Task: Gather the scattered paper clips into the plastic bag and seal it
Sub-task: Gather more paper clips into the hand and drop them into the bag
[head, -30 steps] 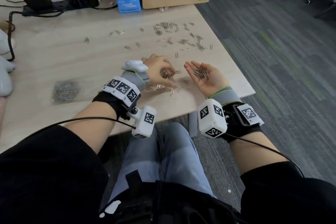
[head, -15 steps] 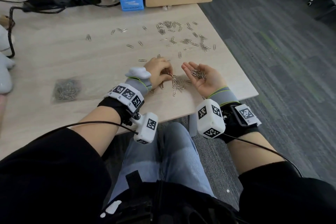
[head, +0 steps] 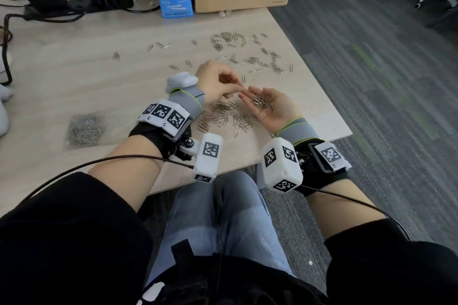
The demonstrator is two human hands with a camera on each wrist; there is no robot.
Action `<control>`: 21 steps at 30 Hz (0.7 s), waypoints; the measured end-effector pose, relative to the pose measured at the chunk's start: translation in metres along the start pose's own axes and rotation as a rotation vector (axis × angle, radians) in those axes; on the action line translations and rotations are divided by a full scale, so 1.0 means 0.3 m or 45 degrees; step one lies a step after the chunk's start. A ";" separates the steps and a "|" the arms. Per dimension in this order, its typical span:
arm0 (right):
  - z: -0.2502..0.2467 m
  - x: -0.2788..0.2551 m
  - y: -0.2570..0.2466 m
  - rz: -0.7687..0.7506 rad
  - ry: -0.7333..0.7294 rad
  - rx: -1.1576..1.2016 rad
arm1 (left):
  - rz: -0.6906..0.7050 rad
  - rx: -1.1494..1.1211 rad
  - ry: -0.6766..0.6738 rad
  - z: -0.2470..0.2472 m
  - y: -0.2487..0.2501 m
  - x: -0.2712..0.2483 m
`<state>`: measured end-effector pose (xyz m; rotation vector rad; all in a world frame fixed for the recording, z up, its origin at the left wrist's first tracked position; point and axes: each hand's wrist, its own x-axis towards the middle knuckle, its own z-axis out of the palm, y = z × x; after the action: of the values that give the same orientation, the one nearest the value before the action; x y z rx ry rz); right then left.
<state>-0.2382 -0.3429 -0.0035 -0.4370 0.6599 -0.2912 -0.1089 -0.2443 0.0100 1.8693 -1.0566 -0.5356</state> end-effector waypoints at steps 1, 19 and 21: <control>0.010 0.003 0.008 0.016 0.001 0.003 | 0.029 -0.010 -0.009 0.005 0.018 0.007; 0.063 -0.021 0.013 0.064 -0.022 0.269 | -0.105 0.686 -0.283 -0.061 -0.041 -0.016; 0.054 -0.030 0.012 0.057 -0.023 0.286 | -0.128 0.771 -0.280 -0.053 -0.068 -0.044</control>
<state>-0.2341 -0.3315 0.0109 -0.2095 0.6103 -0.3150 -0.0957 -0.2206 -0.0002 2.4416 -1.3846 -0.5238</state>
